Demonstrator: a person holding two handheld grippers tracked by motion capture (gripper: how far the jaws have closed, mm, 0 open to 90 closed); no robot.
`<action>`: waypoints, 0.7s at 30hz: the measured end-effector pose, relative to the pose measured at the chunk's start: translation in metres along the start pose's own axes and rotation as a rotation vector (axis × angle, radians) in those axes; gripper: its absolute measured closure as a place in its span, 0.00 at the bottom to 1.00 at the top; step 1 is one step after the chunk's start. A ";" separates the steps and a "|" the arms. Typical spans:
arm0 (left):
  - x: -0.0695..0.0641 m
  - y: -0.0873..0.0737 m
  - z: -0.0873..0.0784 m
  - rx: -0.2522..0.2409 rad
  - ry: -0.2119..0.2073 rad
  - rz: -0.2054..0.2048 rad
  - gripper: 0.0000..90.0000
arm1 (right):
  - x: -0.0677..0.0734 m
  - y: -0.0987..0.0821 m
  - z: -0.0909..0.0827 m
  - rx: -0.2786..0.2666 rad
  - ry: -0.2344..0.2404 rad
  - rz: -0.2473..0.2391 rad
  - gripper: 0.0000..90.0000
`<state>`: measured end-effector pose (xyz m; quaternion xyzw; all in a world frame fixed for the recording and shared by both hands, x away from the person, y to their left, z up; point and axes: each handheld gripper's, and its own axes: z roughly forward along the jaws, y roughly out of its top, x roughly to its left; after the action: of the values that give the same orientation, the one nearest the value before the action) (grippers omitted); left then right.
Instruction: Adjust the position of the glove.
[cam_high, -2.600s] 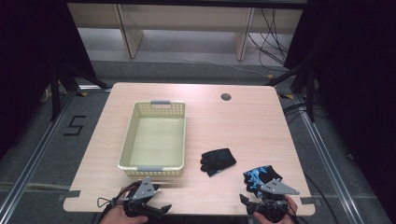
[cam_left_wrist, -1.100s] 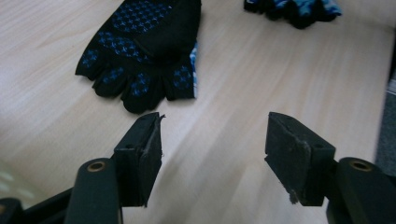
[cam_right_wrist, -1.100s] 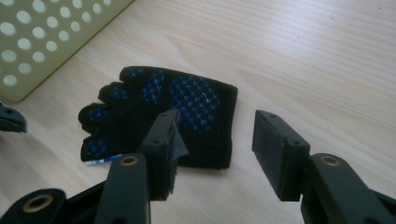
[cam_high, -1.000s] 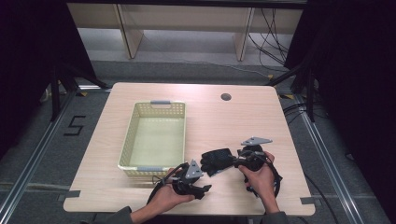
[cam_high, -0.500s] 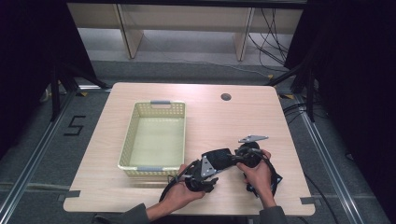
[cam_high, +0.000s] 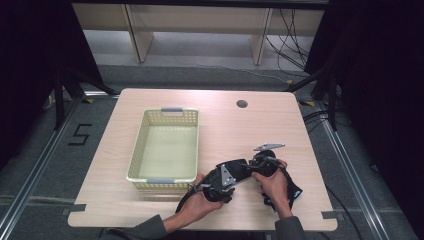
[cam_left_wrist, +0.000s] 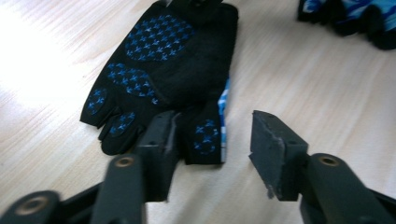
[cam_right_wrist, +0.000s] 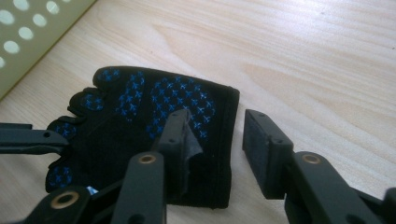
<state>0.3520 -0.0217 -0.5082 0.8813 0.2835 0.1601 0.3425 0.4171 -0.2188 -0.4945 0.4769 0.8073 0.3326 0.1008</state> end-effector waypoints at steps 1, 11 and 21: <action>0.000 0.000 0.000 0.001 -0.009 0.004 0.64 | 0.004 -0.001 0.001 0.008 -0.006 0.055 0.72; 0.006 -0.004 -0.003 -0.009 -0.020 0.073 0.90 | 0.001 -0.005 -0.007 0.027 0.023 0.025 0.97; 0.008 -0.013 -0.034 -0.052 -0.063 0.090 0.93 | 0.016 -0.015 -0.041 -0.116 0.134 0.008 0.98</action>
<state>0.3372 0.0082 -0.4918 0.8886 0.2282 0.1546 0.3666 0.3785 -0.2286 -0.4705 0.4501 0.7899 0.4101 0.0727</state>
